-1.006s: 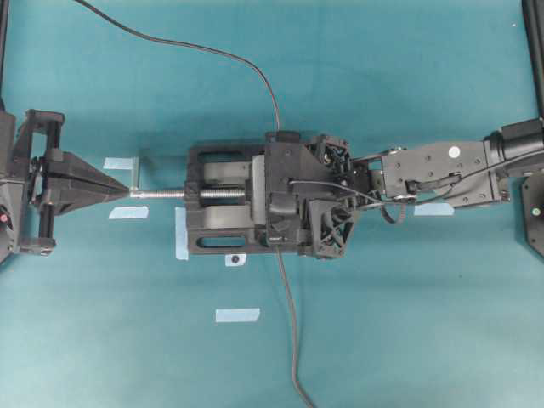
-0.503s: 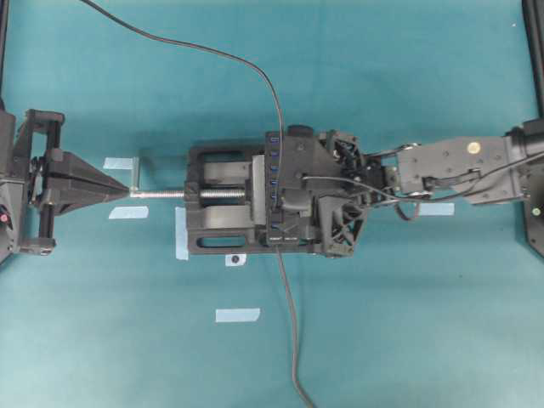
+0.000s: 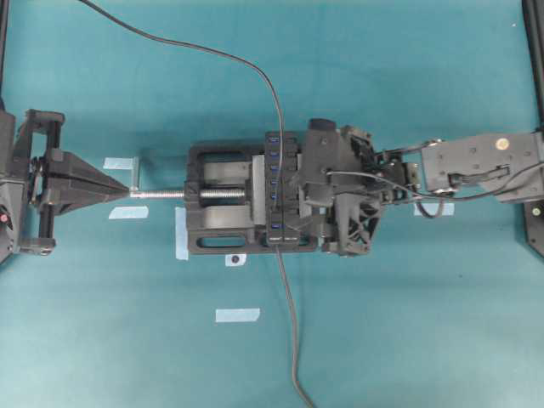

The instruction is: Insert the USB into the second port from the front of the fixed hub.

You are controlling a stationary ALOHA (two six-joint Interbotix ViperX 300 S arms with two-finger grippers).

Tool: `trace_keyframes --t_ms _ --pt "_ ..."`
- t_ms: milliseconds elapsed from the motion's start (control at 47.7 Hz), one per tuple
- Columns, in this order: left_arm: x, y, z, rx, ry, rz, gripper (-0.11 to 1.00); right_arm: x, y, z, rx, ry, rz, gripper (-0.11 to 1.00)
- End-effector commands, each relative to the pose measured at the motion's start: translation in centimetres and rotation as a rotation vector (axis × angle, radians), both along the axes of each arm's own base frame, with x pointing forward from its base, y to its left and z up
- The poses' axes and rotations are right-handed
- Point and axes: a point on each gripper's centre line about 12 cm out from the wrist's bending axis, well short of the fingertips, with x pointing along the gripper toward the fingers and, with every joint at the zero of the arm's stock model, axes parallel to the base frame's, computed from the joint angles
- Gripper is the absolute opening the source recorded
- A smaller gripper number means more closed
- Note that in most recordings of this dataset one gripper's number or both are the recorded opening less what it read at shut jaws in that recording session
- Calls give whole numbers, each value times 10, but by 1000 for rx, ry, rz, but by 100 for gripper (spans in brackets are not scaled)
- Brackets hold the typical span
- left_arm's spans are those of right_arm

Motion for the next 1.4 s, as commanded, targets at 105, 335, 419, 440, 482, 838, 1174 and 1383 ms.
trace_keyframes --t_ms 105,335,419,440,482,838,1174,1383 --pt "4 0 9 0 -26 -1 0 -3 1 20 11 -58 -6 81" --pt "4 0 9 0 -26 -1 0 -8 1 24 11 -69 -6 81" --pt "3 0 8 1 -25 -2 0 -10 1 24 11 -69 -6 81" --pt "4 0 9 1 -26 -2 0 -10 1 24 11 -71 -6 81" --pt "3 0 8 0 -25 -1 0 -11 1 26 11 -74 -6 81" --pt "4 0 10 0 -29 -1 0 -13 1 27 11 -77 -6 81" --pt "4 0 10 -2 -29 -1 0 -13 1 27 12 -80 -5 81" --pt "4 0 10 0 -31 -2 0 -13 1 29 12 -83 -5 81"
